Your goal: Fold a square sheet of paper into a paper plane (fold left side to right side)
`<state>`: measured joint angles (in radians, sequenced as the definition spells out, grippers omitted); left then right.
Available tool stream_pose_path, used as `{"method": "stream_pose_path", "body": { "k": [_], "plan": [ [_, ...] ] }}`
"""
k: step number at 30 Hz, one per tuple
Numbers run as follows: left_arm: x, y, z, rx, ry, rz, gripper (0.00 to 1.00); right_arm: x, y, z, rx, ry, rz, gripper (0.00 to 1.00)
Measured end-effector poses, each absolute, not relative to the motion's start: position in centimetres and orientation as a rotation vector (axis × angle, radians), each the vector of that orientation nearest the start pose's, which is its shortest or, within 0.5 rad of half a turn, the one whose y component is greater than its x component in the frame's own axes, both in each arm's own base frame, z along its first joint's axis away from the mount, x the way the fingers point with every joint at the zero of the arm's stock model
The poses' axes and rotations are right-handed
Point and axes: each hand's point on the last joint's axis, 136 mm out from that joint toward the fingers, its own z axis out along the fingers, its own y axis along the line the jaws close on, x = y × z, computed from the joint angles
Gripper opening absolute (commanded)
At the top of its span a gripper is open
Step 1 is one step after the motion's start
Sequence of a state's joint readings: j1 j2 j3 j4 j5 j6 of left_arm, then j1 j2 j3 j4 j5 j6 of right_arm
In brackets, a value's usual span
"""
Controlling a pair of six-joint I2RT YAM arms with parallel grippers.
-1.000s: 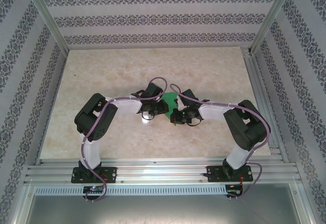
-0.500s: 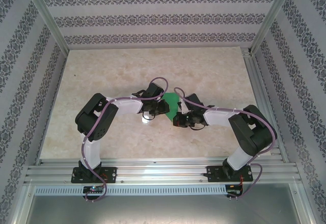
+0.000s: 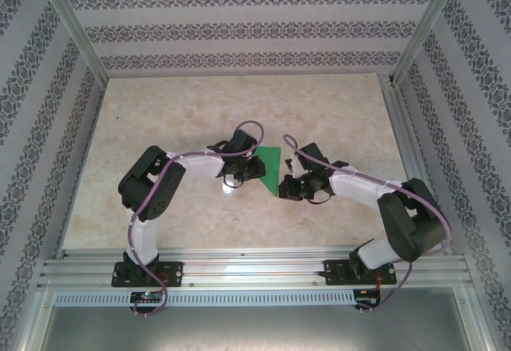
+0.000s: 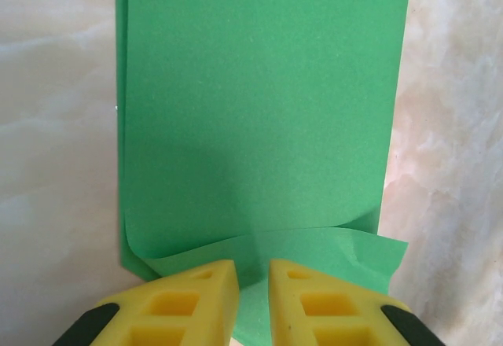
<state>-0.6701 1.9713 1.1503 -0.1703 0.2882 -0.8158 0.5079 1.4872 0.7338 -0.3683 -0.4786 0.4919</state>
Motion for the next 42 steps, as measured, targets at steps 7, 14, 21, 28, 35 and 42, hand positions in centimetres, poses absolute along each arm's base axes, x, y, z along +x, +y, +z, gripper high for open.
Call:
{"method": "stream_pose_path", "body": {
  "k": [7,14,21,28,35,42],
  "plan": [
    [33.4,-32.7,1.8,-0.082,2.781,-0.858,0.22,25.5,23.7,4.6,-0.183,2.817,0.959,0.05],
    [33.4,-32.7,1.8,-0.082,2.781,-0.858,0.22,25.2,23.4,1.4,-0.148,2.902,0.919,0.04],
    [33.5,-32.7,2.3,-0.05,2.789,-0.837,0.29,25.2,23.3,1.1,-0.152,2.899,0.916,0.04],
    [33.9,-30.3,4.6,-0.035,2.788,-0.74,0.38,25.2,23.3,1.0,-0.156,2.89,0.937,0.04],
    [33.4,-29.1,11.6,-0.002,2.618,-0.841,0.26,25.1,23.3,1.0,-0.161,2.89,0.939,0.04],
    [29.2,-31.7,7.2,0.04,2.689,-1.037,0.15,25.2,23.4,1.0,-0.174,2.899,0.934,0.04]
  ]
}}
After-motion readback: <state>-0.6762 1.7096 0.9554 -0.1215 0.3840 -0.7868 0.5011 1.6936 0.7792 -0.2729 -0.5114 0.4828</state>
